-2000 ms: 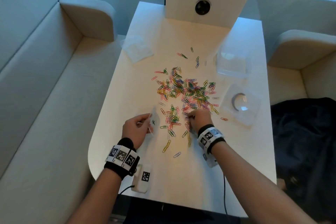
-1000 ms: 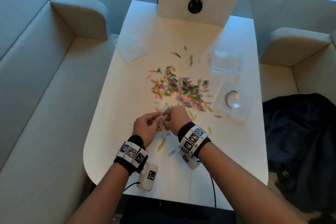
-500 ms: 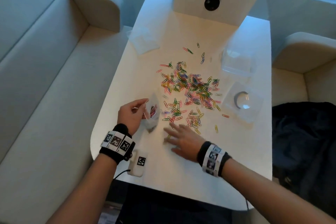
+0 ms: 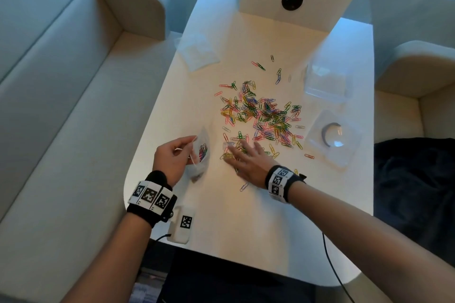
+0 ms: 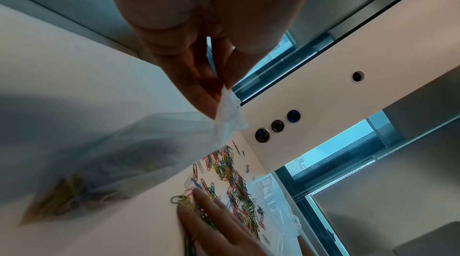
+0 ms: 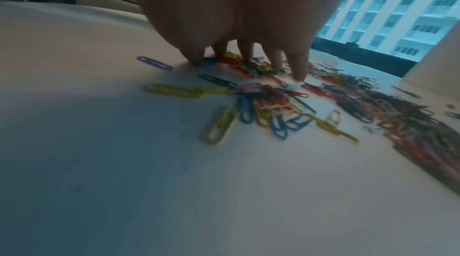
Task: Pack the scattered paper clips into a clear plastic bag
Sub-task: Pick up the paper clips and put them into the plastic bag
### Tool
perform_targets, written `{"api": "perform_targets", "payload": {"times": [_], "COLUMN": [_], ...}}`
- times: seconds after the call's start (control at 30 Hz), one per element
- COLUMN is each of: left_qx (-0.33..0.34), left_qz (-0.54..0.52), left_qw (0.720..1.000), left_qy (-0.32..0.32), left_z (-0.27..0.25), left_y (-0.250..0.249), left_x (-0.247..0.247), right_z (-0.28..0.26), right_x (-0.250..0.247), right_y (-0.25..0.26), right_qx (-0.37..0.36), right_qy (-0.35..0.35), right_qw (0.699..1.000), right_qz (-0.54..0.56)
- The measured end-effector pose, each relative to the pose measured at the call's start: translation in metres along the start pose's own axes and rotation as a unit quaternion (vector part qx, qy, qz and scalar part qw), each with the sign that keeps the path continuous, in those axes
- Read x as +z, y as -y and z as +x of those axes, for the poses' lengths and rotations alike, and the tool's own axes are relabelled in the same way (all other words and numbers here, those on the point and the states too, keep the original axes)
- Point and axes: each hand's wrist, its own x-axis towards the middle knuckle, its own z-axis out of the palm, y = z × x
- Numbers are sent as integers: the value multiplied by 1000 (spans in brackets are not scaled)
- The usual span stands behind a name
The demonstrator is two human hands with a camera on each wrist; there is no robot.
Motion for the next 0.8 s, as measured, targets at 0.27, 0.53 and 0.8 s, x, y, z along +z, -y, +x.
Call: {"api": "perform_targets", "payload": {"times": [0.27,0.53,0.8], "left_qx": [-10,-14,-4], "left_qz": [14,33,55], "left_qw": [1000,997,995], "left_qy": [16,61,85], "left_z": [3,3,3], "left_y": [0,-2,-3], "left_x": [10,48,80], "right_z": [3,-16,-27], "right_x": [-9,-24,-76], "right_y": [-23,-48,-9], "right_qx": [53,403,236], "right_qy": [-39,-180,-174], "right_qw": [995,749,403], "right_qz": [72,494,867]}}
